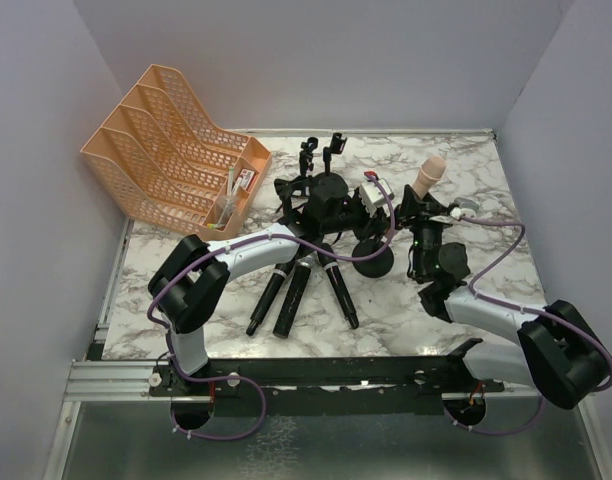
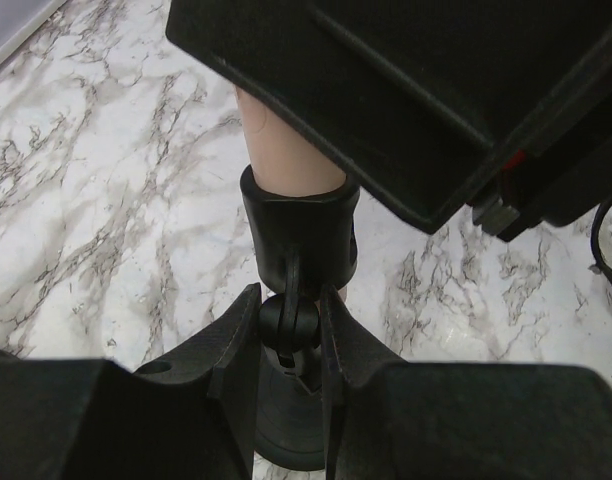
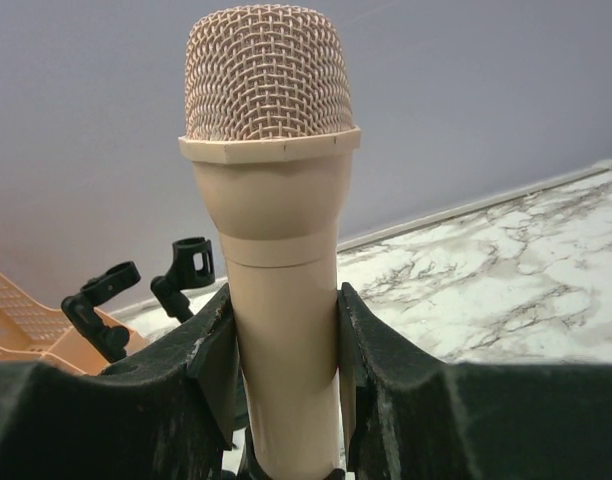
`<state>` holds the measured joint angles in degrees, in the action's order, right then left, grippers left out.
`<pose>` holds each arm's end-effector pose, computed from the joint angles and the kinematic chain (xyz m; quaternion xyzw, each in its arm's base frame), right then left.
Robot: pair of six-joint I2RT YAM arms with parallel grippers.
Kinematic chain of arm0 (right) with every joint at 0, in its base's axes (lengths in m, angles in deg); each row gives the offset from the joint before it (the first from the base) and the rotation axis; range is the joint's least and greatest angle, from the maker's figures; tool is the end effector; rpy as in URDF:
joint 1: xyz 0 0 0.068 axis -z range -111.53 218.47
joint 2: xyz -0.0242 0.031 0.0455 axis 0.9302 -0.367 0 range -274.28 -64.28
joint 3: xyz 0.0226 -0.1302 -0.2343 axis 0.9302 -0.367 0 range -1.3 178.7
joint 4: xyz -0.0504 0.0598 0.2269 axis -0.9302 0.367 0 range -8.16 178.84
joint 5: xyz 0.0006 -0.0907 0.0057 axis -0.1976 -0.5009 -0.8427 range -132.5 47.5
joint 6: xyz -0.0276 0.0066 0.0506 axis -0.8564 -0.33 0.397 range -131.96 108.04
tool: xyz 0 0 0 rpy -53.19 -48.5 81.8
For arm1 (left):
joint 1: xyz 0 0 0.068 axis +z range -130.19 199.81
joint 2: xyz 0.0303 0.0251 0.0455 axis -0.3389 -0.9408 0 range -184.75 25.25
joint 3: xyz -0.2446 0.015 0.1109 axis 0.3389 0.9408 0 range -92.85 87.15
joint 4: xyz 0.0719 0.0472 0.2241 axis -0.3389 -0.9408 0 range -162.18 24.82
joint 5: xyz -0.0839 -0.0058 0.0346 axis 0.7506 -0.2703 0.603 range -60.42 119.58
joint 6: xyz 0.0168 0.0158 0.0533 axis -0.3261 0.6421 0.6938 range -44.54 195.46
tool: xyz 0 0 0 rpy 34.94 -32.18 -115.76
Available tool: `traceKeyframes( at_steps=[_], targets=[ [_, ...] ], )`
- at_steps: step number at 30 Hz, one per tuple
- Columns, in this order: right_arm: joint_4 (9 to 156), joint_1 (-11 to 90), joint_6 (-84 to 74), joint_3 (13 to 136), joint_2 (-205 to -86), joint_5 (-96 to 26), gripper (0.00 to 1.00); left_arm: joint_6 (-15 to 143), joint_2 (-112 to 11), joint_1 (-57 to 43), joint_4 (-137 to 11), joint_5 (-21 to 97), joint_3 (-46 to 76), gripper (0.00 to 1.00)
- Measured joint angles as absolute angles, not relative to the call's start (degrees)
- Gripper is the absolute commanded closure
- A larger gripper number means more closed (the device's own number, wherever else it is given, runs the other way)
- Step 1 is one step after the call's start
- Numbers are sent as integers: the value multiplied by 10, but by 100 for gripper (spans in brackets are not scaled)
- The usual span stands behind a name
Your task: Attach the microphones to the stand
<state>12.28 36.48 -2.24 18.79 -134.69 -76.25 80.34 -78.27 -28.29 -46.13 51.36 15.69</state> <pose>0.2014 0.0987 0.2618 0.1252 0.5894 0.1207 0.7889 0.2627 -0.3159 0.2740 0.4481 0.6354 -0.3626 0.5138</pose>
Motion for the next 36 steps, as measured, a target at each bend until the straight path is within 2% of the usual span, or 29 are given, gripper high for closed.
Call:
traceKeyframes(
  at_steps=[9,10,15,19,21,25,29,36],
  targets=[
    [147,333,-42,193,-1350,-807,99,803,-783,-283,-461,514,157,100],
    [166,332,-37,193,-1339,-807,95,803,-783,-283,-461,514,157,100],
    [308,326,-3,215,-1261,-816,51,804,-783,-284,-461,514,157,100],
    [443,312,48,255,-1222,-819,32,805,-784,-285,-457,513,157,100],
    [514,304,76,278,-1210,-821,26,806,-785,-286,-455,512,157,100],
    [653,294,137,322,-1190,-828,22,803,-788,-286,-448,510,157,99],
    [765,290,191,353,-1167,-829,22,800,-789,-287,-442,510,157,91],
    [901,288,238,366,-1093,-812,22,789,-789,-285,-441,512,157,67]
  ],
)
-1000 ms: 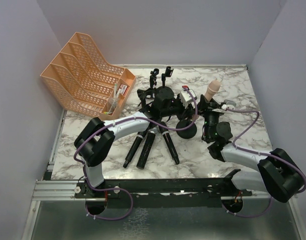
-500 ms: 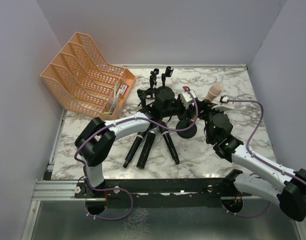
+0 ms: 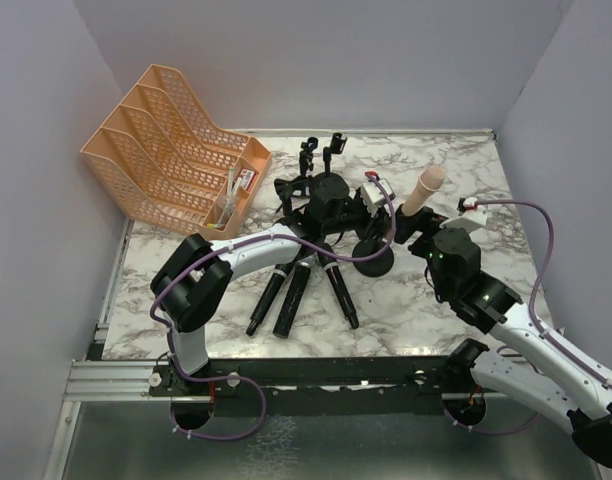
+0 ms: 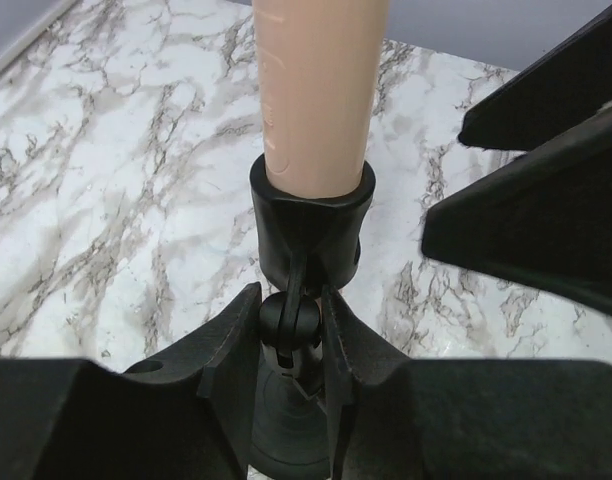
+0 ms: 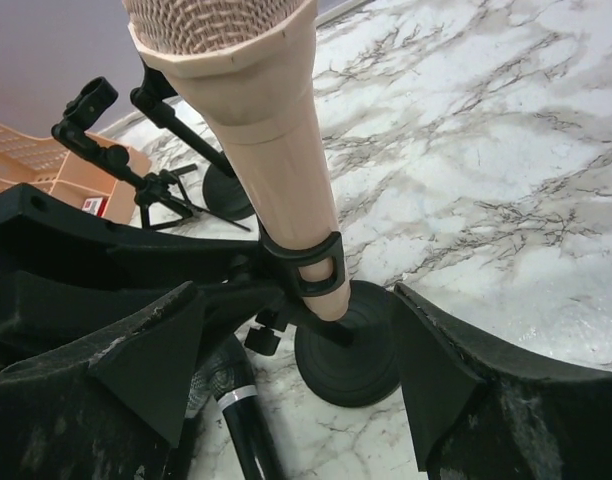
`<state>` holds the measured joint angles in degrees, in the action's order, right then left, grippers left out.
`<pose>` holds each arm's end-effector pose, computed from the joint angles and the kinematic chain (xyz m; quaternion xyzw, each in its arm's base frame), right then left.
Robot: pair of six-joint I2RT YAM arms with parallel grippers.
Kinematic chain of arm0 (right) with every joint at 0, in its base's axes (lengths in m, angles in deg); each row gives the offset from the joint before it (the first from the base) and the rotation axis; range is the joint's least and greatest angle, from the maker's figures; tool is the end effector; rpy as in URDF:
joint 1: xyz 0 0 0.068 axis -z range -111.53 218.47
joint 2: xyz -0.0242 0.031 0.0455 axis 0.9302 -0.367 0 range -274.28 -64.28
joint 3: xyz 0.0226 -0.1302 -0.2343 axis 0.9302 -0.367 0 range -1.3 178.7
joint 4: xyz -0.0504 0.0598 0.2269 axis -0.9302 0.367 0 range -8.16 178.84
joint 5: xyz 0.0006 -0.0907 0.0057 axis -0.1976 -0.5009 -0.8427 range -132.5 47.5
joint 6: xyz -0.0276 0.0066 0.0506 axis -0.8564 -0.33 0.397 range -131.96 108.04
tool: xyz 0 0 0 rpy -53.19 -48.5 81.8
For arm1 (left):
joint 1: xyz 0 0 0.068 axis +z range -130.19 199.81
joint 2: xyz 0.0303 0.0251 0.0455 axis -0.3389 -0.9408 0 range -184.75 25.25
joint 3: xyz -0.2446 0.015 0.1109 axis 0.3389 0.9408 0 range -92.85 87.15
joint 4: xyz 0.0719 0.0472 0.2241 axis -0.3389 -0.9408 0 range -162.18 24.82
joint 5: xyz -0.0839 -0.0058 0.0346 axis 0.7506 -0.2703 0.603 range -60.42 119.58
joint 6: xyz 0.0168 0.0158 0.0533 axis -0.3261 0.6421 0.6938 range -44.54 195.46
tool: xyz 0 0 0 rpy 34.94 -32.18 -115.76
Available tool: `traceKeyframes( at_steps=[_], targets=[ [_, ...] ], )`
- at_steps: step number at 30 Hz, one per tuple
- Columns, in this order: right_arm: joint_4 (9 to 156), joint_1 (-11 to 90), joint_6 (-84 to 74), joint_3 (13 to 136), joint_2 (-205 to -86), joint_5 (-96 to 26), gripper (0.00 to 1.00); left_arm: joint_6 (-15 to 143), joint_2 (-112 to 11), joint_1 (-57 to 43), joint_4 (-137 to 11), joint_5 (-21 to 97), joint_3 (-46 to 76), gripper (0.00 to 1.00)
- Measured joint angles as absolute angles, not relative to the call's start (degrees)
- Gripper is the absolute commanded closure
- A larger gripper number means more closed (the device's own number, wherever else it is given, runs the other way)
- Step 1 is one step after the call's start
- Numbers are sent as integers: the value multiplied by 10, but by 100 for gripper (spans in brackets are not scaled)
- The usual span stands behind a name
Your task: Attach the microphones to the stand
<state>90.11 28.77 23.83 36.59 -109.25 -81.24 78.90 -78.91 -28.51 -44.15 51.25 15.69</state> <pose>0.1444 0.0862 0.3013 0.1754 0.7566 0.1416 0.6138 0.2633 -0.3189 0.2735 0.4392 0.6333 -0.3715 0.5177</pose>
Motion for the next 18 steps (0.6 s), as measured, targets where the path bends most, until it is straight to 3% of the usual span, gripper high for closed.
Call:
traceKeyframes(
  at_steps=[4,10,18],
  targets=[
    [955,288,252,389,-1071,-802,22,783,-789,-282,-453,515,156,56],
    [1010,288,277,405,-1071,-775,23,777,-775,-281,-480,519,164,49],
    [1044,288,325,403,-1106,-723,28,756,-652,-280,-480,482,223,40]
  ],
)
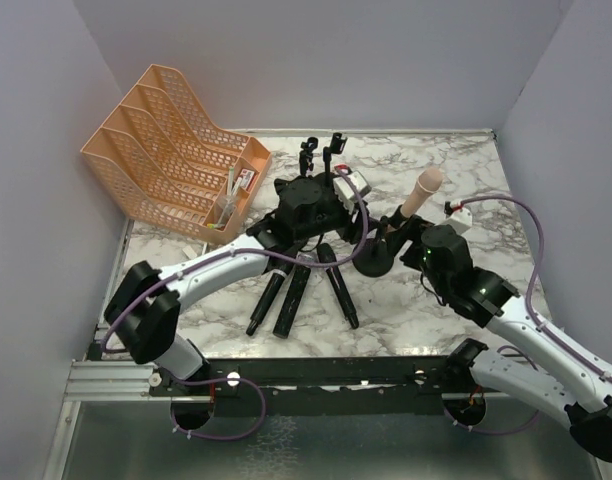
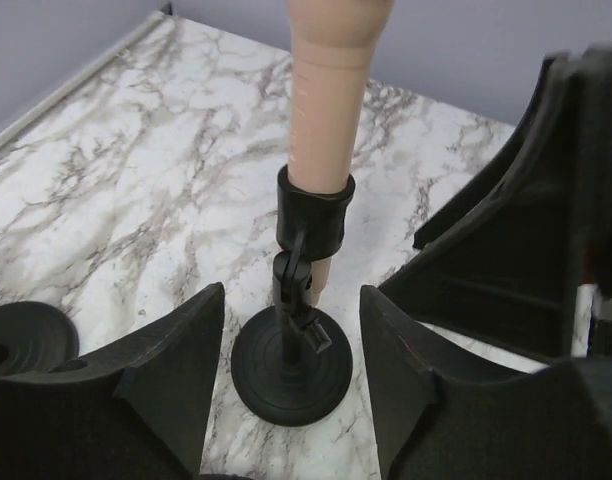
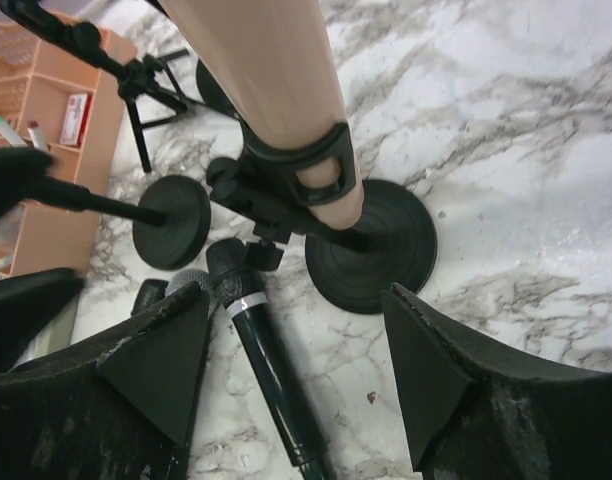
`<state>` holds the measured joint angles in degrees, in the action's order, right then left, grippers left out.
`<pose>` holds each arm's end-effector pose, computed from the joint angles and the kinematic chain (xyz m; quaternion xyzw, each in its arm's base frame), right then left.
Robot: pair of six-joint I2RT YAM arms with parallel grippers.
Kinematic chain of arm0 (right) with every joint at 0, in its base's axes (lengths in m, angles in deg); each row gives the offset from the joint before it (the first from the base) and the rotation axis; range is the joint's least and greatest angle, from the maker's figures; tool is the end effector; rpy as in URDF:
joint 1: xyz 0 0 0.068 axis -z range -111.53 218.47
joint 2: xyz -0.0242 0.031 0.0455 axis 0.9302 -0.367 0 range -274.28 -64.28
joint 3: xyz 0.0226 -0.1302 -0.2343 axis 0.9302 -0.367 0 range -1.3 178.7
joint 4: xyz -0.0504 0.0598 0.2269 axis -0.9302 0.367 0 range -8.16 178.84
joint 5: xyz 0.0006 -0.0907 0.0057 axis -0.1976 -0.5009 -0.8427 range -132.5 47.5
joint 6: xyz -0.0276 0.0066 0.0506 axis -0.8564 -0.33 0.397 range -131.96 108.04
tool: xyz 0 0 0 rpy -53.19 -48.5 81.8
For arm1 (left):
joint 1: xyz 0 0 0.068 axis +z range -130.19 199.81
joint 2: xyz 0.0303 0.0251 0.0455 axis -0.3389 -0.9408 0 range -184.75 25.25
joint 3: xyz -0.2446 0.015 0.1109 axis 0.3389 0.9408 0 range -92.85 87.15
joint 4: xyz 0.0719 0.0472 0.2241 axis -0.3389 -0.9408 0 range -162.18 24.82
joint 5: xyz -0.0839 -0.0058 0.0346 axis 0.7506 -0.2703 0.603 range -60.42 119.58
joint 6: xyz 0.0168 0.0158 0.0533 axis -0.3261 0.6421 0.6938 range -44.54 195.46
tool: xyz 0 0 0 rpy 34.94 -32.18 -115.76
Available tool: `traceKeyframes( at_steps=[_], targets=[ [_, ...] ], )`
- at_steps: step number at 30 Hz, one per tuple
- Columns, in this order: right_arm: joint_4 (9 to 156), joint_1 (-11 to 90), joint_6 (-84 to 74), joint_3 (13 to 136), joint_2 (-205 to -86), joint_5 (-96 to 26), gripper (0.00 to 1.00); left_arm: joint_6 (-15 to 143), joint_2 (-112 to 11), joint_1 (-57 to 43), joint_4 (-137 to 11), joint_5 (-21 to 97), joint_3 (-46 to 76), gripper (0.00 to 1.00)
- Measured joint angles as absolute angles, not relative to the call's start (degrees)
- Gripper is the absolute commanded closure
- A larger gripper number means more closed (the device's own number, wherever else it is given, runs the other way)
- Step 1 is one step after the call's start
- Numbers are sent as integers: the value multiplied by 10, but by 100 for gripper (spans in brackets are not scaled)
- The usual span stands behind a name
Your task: Attach the microphones to the stand
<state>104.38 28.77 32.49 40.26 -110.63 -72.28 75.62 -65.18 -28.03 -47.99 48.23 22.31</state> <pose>0.1396 0.0892 0.2924 0.1678 0.8192 0.1739 0.5201 0.2320 -0.2761 0.3152 0.4006 0.6393 -0.3728 0.5402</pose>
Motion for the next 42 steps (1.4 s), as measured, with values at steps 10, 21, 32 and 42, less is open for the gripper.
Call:
traceKeyframes(
  at_steps=[10,21,32,42],
  targets=[
    [1029,288,378,339,-1237,-640,45,646,-483,-279,-482,233,347,22],
    [914,288,354,326,-1399,-621,42,589,-393,-277,-564,113,379,1],
    [839,287,319,345,-1484,-666,44,588,-371,-262,-568,82,411,1],
    [784,300,287,356,-1522,-697,48,588,-373,-261,-578,82,411,1]
  ],
)
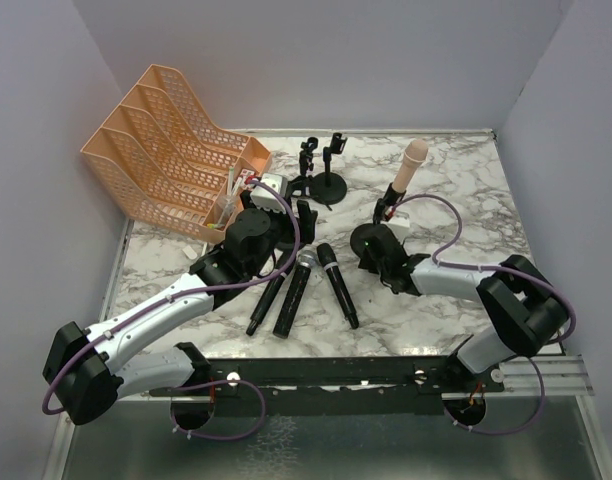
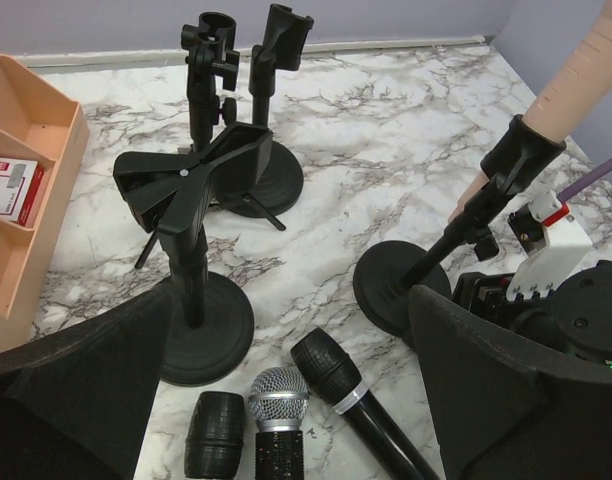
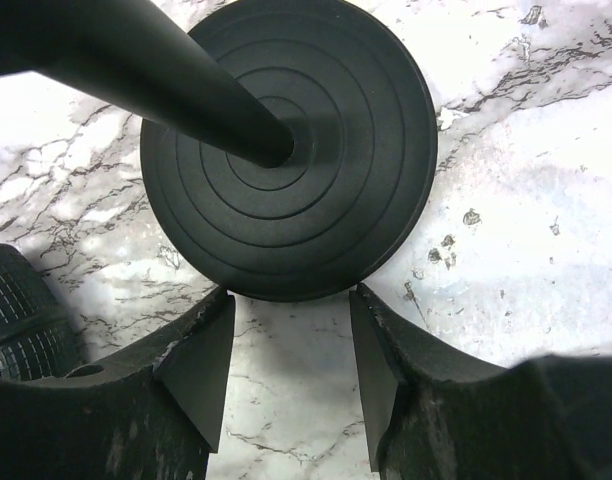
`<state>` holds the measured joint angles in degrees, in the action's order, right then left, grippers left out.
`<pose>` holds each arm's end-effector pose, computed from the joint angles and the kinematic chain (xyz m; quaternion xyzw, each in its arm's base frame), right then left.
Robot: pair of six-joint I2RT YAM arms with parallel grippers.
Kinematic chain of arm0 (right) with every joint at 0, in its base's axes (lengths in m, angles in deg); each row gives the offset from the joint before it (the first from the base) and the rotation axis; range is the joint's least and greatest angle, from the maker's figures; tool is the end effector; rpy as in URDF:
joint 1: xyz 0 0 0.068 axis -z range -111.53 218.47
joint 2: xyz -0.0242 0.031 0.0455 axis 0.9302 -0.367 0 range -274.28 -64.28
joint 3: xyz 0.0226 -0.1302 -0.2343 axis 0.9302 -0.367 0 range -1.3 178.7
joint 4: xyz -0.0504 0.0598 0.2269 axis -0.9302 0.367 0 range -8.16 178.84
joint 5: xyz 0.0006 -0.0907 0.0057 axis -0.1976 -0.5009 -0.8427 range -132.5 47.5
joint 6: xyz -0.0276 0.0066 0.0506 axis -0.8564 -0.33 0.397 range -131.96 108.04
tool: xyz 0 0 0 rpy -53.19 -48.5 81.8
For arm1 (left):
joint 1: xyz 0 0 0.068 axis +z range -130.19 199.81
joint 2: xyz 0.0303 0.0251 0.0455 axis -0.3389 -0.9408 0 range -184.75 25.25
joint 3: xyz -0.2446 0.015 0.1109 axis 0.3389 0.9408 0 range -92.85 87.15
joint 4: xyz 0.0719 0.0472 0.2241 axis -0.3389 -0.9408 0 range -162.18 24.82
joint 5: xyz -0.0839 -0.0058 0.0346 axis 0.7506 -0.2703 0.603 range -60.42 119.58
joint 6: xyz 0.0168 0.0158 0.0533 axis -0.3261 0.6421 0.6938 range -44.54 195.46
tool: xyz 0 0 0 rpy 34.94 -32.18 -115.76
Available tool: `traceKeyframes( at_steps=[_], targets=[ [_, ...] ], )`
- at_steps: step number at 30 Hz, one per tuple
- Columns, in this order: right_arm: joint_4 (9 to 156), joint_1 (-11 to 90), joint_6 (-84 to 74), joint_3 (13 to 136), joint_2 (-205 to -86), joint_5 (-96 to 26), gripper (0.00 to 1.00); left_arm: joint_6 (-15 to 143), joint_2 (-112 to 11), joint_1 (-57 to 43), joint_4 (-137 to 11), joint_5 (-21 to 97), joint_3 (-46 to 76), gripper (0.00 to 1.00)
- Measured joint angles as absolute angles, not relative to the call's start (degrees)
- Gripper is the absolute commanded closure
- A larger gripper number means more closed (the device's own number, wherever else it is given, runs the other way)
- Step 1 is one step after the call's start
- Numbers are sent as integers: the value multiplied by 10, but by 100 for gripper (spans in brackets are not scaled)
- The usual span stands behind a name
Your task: Attach the microphones to the stand
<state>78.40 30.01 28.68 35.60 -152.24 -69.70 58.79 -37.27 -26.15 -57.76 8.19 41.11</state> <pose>0.2244 0.1541 0.1565 0.1023 0.9045 0.0547 0.4105 0.1786 -0.1629 0.3210 0.0725 0.7537 -0.2109 0.6183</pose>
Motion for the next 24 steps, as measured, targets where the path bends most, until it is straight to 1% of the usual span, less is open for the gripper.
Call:
traceKeyframes(
  at_steps=[6,10,13,18,24],
  targets=[
    [758,306,278,337,-1510,-686,48,588,-373,-261,-581,81,411,1],
    [755,309,275,290,-1457,-652,45,588,-373,-261,-581,81,409,1],
    [759,312,285,277,-1417,-634,44,588,-372,-261,-581,81,409,1],
    [769,336,340,272,-1374,-576,43,588,-371,-260,-581,81,409,1],
    [779,385,441,272,-1381,-500,45,588,-365,-260,-582,81,409,1]
  ],
)
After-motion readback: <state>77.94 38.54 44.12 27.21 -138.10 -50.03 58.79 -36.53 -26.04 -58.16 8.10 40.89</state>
